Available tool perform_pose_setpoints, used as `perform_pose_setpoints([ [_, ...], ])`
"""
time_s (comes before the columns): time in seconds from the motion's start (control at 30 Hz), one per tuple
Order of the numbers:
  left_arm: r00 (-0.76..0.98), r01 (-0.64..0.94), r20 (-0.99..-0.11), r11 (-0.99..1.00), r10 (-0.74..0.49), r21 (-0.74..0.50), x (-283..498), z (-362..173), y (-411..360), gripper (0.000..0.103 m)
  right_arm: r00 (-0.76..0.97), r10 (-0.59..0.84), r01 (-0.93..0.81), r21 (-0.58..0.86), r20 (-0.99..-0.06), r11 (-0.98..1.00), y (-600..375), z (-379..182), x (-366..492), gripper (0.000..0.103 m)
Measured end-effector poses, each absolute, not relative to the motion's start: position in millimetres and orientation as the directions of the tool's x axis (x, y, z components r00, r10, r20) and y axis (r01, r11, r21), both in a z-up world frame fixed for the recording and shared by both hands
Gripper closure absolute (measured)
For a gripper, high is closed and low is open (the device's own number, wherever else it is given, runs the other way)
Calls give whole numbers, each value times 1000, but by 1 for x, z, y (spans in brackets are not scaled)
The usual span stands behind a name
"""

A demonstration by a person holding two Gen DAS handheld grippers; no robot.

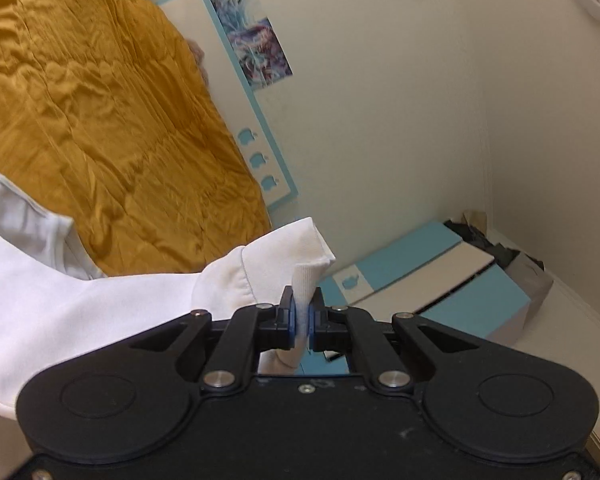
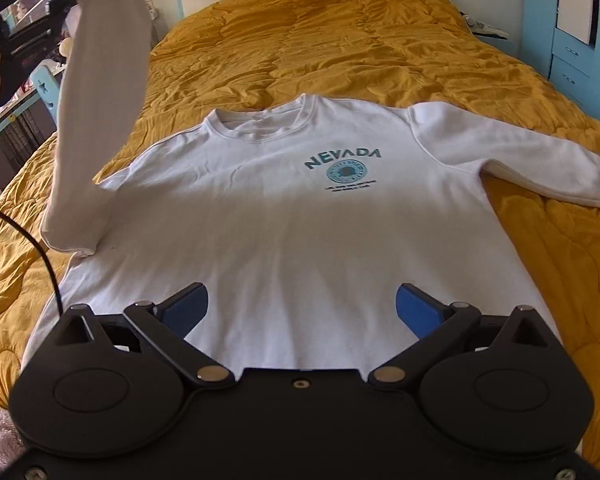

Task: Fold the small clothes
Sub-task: 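Carry the sleeve across the body and lay it down with the left gripper, then grasp the other sleeve cuff with the right gripper and lift it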

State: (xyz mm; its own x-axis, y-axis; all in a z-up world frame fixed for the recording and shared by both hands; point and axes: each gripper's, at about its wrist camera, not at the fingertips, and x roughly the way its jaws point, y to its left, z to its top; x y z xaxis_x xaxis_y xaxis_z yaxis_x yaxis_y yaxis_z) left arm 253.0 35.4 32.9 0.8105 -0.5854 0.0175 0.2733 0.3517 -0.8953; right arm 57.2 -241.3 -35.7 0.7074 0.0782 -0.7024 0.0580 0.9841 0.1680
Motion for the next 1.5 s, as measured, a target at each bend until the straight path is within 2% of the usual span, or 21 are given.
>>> perform_pose_setpoints([
  [0.13,721,255,-74,363,-689,-896,282,-1,-41,100,696,44,121,177,-717,977,-273,-47,53,1],
  [0.23,660,195,-179,397,-729,-897,294,-34,-77,86,685,8,172,173,-728,970,-295,-53,49,1],
  [0.37,618,212,-172,373,-767,-903,281,-49,-82,81,694,-27,248,203,-719,947,-323,-55,47,1],
  [0.47,681,212,-181,427,-710,-879,262,-43,-42,78,728,-1,270,285,-686,919,-340,-54,53,2],
  [0.57,776,131,-237,517,-585,-846,238,-41,20,76,773,66,270,421,-631,866,-354,-55,69,6],
  [0.67,837,-23,-326,566,-440,-824,205,-53,85,76,775,178,279,581,-606,764,-368,-69,101,20],
  [0.77,846,-180,-404,528,-347,-830,181,-81,133,75,752,244,354,688,-612,634,-373,-93,128,30],
  [0.8,843,-222,-424,503,-331,-835,176,-90,145,75,747,248,379,701,-617,604,-373,-101,136,35],
  [1.0,809,-345,-492,419,-322,-840,174,-129,176,75,762,171,437,690,-625,577,-360,-110,158,36],
  [1.17,820,-387,-501,376,-276,-842,183,-140,188,75,761,153,455,687,-630,566,-362,-111,171,37],
  [1.23,831,-400,-497,354,-249,-845,187,-141,190,75,758,141,460,676,-636,576,-367,-112,168,52],
  [1.27,838,-400,-492,347,-237,-848,187,-140,190,75,752,134,469,666,-646,581,-367,-112,169,71],
  [1.3,843,-397,-487,346,-229,-850,187,-139,190,80,745,128,477,658,-654,583,-369,-112,169,86],
  [1.33,848,-394,-483,348,-219,-851,185,-136,189,85,746,130,478,660,-654,579,-371,-113,168,92],
  [1.37,857,-387,-473,352,-203,-852,181,-133,188,97,752,137,471,672,-645,572,-373,-112,164,94],
  [1.4,868,-373,-461,368,-187,-852,179,-127,185,103,761,140,465,684,-633,562,-375,-109,158,95],
  [1.5,876,-376,-464,415,-131,-828,169,-117,181,102,785,121,457,699,-608,550,-380,-104,140,95],
])
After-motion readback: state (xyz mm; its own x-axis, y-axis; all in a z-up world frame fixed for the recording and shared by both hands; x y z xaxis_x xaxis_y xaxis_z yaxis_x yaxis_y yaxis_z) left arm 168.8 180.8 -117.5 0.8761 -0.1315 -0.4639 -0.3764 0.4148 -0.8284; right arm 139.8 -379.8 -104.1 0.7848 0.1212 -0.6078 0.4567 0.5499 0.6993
